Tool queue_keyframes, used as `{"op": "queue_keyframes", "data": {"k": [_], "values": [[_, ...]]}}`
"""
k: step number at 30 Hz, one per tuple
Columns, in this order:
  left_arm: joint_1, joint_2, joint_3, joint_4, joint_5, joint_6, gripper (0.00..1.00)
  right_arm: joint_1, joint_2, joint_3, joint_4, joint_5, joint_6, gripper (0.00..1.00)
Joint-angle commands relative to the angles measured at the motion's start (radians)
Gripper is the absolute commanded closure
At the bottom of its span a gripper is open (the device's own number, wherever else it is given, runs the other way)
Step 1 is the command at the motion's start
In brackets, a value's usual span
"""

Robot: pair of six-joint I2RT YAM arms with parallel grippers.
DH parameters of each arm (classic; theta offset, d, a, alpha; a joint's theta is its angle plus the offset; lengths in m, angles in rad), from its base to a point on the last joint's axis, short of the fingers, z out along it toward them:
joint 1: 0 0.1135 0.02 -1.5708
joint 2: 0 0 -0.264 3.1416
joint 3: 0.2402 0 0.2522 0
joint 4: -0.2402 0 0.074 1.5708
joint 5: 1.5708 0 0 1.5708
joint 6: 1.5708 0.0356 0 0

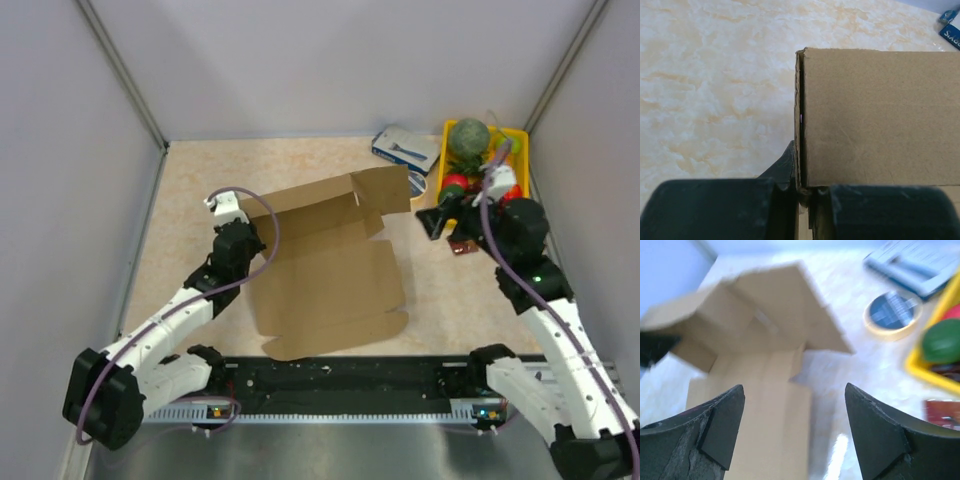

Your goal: Fold the paper box

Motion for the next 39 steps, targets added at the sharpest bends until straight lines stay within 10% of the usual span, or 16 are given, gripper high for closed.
{"op": "queue_keyframes", "data": {"k": [1,9,17,39], "values": [[0.074,-0.021,0.025,0.031,0.202,0.013,1.00,-0.244,0.013,0.183,-0.152,-0.096,-0.024,0.19],[0.152,0.011,0.110,-0.074,0.502,-0.001,1.00,-0.450,0.506,0.368,-0.135,-0.454,-0.136,0.26],[0.226,0.103,0.200,-0.203,0.716,0.017,1.00,-0.360,0.565,0.280,0.052,-0.822,-0.248,0.29],[0.232,0.099,0.162,-0.115,0.736,0.039,1.00,0.051,0.363,0.156,0.016,-0.376,-0.291,0.24]]}}
